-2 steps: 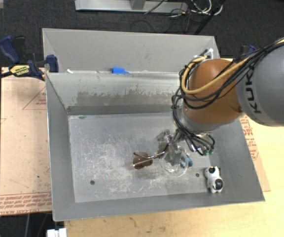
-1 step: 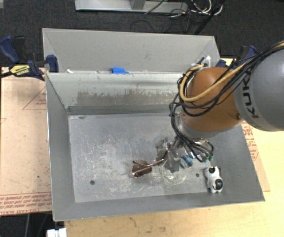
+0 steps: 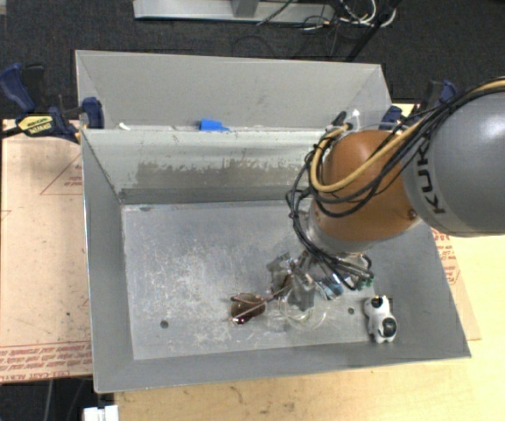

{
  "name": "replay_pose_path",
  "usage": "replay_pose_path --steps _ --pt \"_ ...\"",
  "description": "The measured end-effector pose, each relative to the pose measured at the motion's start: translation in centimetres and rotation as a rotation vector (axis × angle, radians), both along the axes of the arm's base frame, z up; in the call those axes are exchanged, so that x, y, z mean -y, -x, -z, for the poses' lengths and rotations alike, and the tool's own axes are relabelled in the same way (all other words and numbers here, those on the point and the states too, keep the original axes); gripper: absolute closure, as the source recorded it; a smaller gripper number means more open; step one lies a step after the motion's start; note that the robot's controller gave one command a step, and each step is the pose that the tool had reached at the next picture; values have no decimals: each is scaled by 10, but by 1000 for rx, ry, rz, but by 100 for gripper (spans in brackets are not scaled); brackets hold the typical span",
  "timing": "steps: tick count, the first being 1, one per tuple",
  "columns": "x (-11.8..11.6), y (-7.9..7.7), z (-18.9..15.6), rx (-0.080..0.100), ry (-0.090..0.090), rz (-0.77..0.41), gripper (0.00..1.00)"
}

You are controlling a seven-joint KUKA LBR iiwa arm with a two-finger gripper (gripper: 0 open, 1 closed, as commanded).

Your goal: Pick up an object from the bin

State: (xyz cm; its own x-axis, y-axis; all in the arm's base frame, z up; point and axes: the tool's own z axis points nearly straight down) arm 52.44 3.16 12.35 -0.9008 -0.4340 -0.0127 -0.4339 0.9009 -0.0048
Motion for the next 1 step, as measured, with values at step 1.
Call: replay_pose_path --steps 1 --pt "-13 7 -18 -24 0 -53 100"
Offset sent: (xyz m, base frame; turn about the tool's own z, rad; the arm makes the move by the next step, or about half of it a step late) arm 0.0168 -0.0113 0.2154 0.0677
